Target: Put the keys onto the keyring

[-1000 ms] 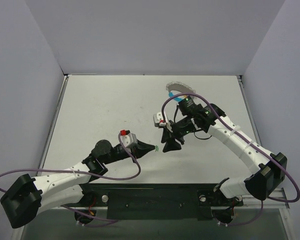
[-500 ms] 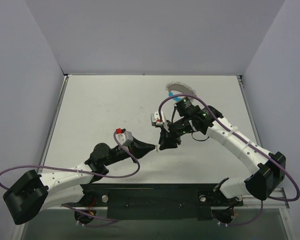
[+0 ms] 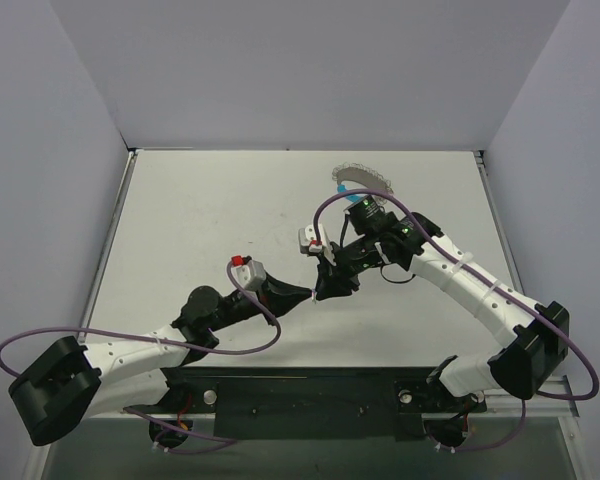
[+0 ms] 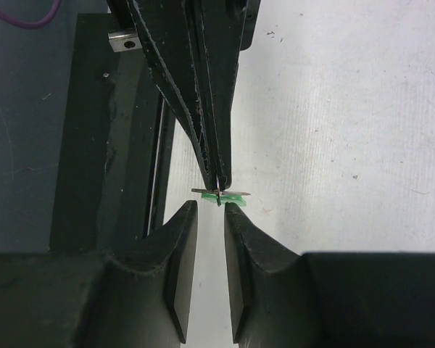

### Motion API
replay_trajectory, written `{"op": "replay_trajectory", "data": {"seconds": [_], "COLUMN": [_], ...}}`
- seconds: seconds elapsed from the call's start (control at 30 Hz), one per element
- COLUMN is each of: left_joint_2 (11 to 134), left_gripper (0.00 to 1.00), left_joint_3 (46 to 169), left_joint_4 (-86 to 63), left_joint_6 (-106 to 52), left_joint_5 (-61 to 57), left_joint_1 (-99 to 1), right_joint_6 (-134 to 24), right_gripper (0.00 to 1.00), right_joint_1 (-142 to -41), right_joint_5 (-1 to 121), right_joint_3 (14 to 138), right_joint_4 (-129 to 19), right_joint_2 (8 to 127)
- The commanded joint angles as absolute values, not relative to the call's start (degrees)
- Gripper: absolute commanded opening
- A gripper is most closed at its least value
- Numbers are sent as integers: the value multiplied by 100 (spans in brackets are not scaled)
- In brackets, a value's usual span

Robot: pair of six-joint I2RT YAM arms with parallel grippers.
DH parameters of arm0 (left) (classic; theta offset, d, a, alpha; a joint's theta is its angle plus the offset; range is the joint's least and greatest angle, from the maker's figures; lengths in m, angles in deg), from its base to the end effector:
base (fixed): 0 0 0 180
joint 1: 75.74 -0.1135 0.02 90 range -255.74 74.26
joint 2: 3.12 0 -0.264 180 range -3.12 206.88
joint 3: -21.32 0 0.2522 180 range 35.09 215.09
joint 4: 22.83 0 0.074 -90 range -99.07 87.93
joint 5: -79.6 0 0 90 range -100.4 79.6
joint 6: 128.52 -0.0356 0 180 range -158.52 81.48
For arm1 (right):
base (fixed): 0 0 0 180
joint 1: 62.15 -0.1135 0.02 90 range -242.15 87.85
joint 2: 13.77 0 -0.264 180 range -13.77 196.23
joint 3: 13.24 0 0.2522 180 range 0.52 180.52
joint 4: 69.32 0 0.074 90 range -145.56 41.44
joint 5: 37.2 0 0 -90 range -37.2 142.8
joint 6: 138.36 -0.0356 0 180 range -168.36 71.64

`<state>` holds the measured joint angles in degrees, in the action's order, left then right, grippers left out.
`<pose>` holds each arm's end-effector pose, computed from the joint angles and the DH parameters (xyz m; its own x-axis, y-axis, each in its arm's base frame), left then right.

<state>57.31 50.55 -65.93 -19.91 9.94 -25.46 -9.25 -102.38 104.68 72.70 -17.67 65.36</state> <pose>0.1250 -0.1698 0.2346 -0.1746 -0.2580 -0.9502 0.9315 0.2693 -0.2443 0.2023 0.2078 0.3350 0.1024 -0.4234 -0.9001 -0.9794 -0.2011 -0.0169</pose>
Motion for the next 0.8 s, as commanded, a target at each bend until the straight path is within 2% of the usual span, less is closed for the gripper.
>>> {"op": "replay_trajectory", "data": {"seconds": [0.0,0.77], "left_joint_2": [5796,5876], "left_gripper": [0,0], "left_joint_3": [5099,5161], "left_joint_4": [-7007,-7024], "left_joint_6": [-1901,-1892], "left_joint_5": [981,955], "left_joint_1": [-2503,-2450], "right_joint_6": [-951,-943], "right_gripper": [17,0], "right_joint_1": [-10276,-10338], "right_joint_5": [10606,10571], "right_joint_3": [7277,7242], "right_joint_4": [-1759,-1777], "right_joint_2": [6542,6586]}}
